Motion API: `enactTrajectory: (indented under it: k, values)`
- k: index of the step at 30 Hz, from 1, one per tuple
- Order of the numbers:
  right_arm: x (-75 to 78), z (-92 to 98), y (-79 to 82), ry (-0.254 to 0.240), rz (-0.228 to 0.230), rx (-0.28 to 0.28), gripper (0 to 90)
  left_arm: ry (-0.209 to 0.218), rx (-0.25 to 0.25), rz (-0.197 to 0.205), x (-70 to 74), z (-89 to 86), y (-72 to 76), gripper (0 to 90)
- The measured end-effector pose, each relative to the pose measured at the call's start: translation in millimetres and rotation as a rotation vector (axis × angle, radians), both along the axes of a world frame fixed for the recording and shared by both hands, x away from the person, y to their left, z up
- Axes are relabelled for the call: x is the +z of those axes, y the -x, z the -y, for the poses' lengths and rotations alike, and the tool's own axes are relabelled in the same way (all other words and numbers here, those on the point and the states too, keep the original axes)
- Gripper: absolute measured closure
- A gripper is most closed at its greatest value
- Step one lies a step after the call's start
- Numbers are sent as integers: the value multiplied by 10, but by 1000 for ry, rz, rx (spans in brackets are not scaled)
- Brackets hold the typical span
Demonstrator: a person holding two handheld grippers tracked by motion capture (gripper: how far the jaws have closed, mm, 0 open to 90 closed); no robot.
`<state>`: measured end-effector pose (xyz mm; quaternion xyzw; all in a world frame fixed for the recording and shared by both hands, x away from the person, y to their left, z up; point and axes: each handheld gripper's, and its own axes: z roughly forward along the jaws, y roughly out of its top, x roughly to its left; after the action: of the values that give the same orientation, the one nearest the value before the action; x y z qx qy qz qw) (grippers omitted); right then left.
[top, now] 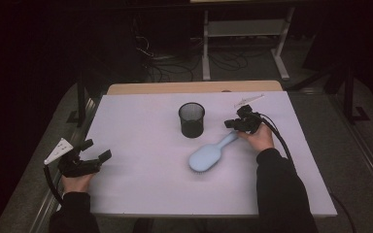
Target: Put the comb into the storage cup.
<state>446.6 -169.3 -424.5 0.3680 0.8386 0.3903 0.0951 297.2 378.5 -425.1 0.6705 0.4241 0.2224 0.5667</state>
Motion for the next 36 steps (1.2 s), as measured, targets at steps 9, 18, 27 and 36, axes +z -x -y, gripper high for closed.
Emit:
enactTrajectory:
  k: [9, 18, 27, 36]
  values:
    - [-89, -83, 3, 81, -19, 31, 892, 1, 0, 2, 0, 0, -1, 0]
    - [-143, -121, 11, 119, -41, 59, 892, 18, 4, 4, -2, -17, 1, 0]
    - [-139, -125, 29, 137, -43, 65, 893, 20, 5, 1, -8, -21, -1, 0]
    - [-171, -121, 114, 167, -35, 94, 893, 15, 4, -9, -21, -19, -7, 0]
